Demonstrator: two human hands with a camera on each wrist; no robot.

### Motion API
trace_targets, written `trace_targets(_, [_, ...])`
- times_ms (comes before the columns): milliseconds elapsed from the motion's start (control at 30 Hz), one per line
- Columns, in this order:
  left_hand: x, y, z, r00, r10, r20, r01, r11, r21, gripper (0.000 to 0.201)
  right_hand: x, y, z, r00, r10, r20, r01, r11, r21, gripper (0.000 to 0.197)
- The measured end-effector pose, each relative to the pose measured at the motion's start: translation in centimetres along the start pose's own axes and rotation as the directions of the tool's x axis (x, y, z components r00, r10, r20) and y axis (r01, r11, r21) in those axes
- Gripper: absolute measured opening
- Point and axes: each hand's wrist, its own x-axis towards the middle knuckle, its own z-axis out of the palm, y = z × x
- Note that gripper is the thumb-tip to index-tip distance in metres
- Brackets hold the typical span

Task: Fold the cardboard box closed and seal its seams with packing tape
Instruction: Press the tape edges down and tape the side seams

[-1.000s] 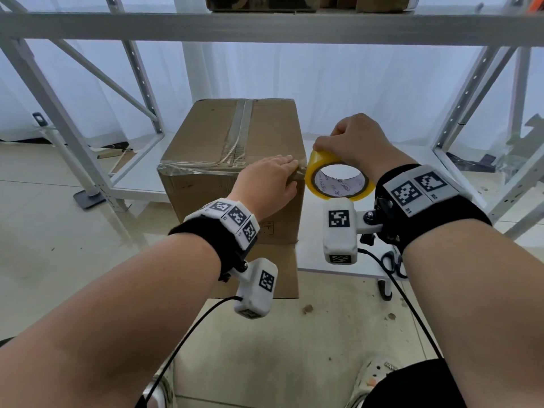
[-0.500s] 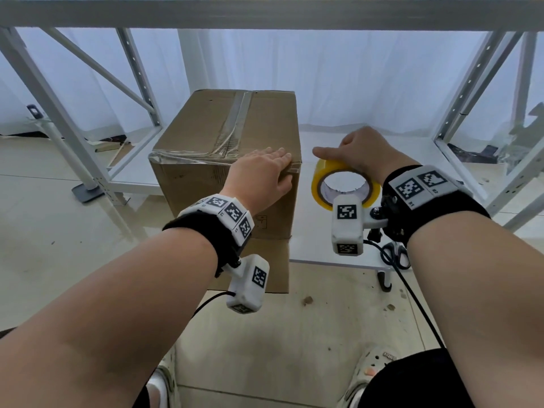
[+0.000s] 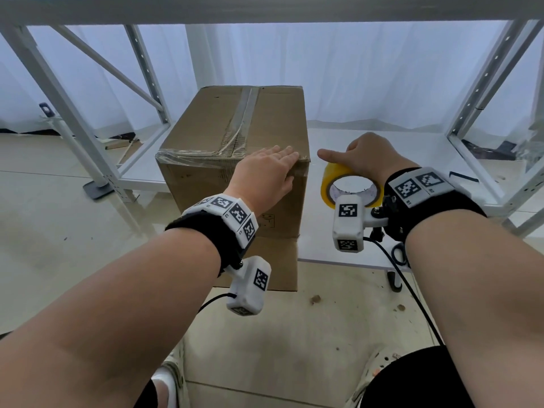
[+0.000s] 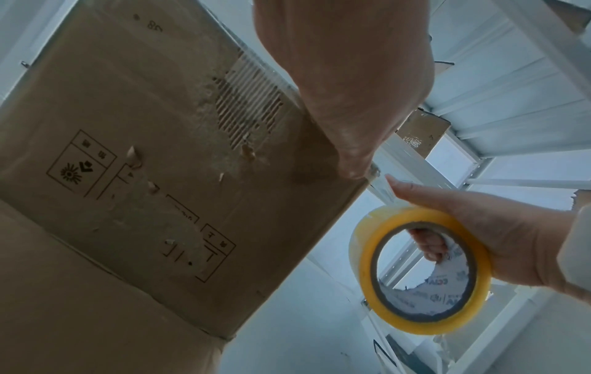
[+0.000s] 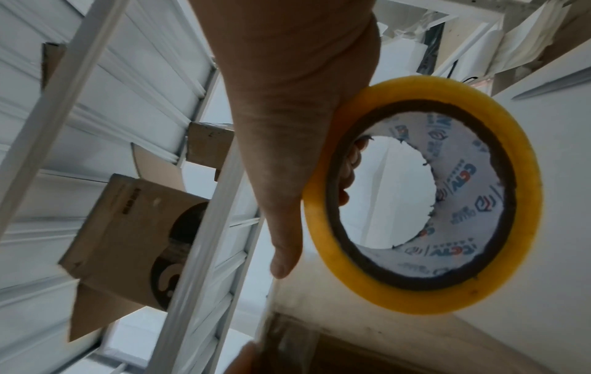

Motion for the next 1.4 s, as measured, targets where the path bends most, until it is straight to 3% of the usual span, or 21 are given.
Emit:
trace_targets(100, [0.1,0.0,0.1,1.0,0.009,-0.003,-0.009,1.0,0.007,0.05,-0.4,0.5,1.0,0.999,0.011,0.05,-0.009,1.0,-0.029,0.07])
trace_targets(333, [-0.2,-0.2,0.2,1.0,0.026,0.001,-0.026,0.999,0.021,0.054,-0.1,0.7,3.5,0.985,-0.016,0.172,-0.013,0.987,0.162,0.064])
trace_targets(467, [-0.2,-0.2,0.4,0.999,0.025,-0.023,-0.025,0.999,0.023,0.053,0.3,0.9,4.1,0.989,-0.041,0.144,0.013,0.981,0.192,0.058])
trace_targets(533, [-0.2,-0.2,0.4,0.999,0.016,-0.048,-0.015,1.0,0.012,0.049,0.6,0.9,4.2,0.996,-0.061,0.07,0.044,0.974,0.224,0.048])
trace_targets(600, [-0.1,-0.2,0.3,0.998,0.015,-0.069,-0.015,1.0,0.0,0.044,0.5,0.4,3.5,0.984,-0.113,-0.139,0.149,0.945,0.291,0.036])
trace_targets(667, [0.0,-0.3,0.0,0.997,0.032,-0.063,-0.033,0.999,-0.006,0.041,0.1,-1.0,2.2,0.925,-0.271,-0.266,0.344,0.895,0.284,0.03])
trace_targets(700, [0.1,-0.5,-0.2,0.998,0.044,-0.05,-0.044,0.999,-0.001,0.039,-0.2,-1.6,1.8,0.896,-0.375,-0.235,0.427,0.873,0.234,0.036])
trace_targets(767, [0.0,-1.2,-0.5,0.999,0.042,-0.026,-0.041,0.999,0.029,0.036,-1.1,-2.8,1.6,0.868,-0.493,-0.053,0.496,0.862,0.102,0.056])
trace_targets(833, [-0.7,-2.8,-1.0,1.0,0.003,-0.013,-0.002,0.998,0.056,0.033,-1.6,-3.2,2.2,0.878,-0.475,0.058,0.477,0.878,-0.032,0.076])
trace_targets(900, [-1.8,-5.1,-1.4,0.998,-0.059,-0.003,0.06,0.996,0.071,0.033,-1.7,-3.1,2.9,0.89,-0.454,0.046,0.456,0.881,-0.129,0.082])
trace_targets(1000, [-3.5,-8.2,-2.0,0.99,-0.142,-0.006,0.141,0.984,0.108,0.036,-1.9,-3.5,3.5,0.887,-0.462,-0.019,0.455,0.878,-0.149,0.067])
trace_targets(1100, [-3.6,-9.0,-1.8,0.989,-0.145,0.013,0.143,0.983,0.112,0.04,-2.1,-3.7,3.8,0.883,-0.466,-0.051,0.461,0.883,-0.084,0.058])
trace_targets(1400, [1.3,-11.7,0.8,0.989,-0.134,-0.065,0.142,0.98,0.139,0.04,-1.3,-6.1,4.0,0.918,-0.377,-0.126,0.382,0.924,0.021,0.049])
